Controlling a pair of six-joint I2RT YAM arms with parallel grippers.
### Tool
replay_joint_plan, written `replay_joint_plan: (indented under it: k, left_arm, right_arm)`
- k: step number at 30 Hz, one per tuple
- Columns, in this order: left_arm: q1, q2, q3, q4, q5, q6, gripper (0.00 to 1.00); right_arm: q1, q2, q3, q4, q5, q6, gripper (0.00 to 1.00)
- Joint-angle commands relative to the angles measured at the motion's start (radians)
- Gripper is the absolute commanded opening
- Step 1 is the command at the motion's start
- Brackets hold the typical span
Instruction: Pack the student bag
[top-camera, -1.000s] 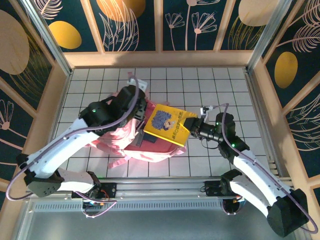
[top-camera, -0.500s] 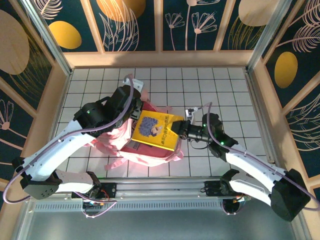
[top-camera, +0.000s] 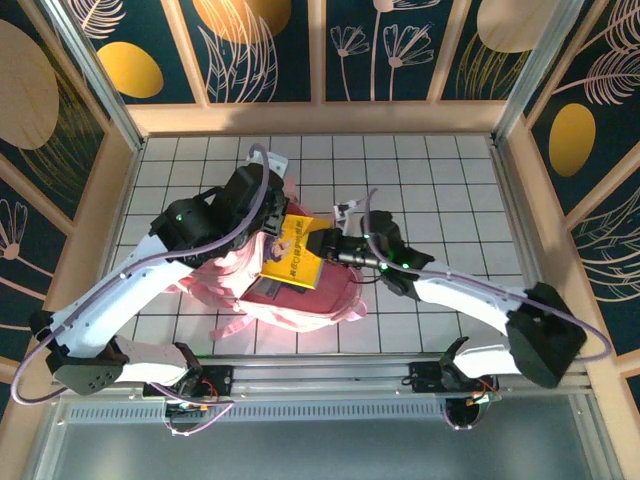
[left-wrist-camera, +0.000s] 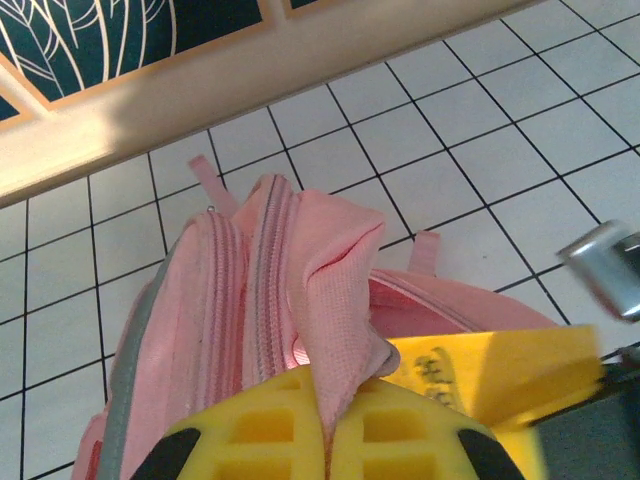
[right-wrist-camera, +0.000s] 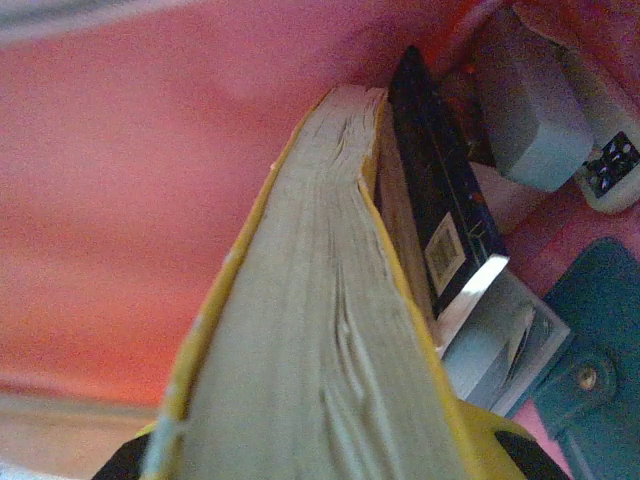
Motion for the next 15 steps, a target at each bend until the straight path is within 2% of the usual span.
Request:
replay_joint_plan:
  k: [1,8,12,15]
  left_arm:
    - [0.002,0.001,0.094,0.118,0.0,0.008,0.0]
    - [0.002,0.048,0.167,0.132,0.05,0.019,0.0]
    - [0.004,0.06,0.187,0.133,0.052,0.027,0.0]
    - [0.012,0.066,0.182,0.131,0.053,0.027,0.0]
  right_arm:
    - [0.046,0.087,0.083,0.12,0.129,-0.052,0.0]
    - [0.142,0.355,0.279,0.21,0.307,-0.077,0.0]
    - [0.165,0.52,0.425,0.222,0.319,-0.045,0.17]
    - [0.159,0.604,0.486,0.219,0.307,-0.012,0.35]
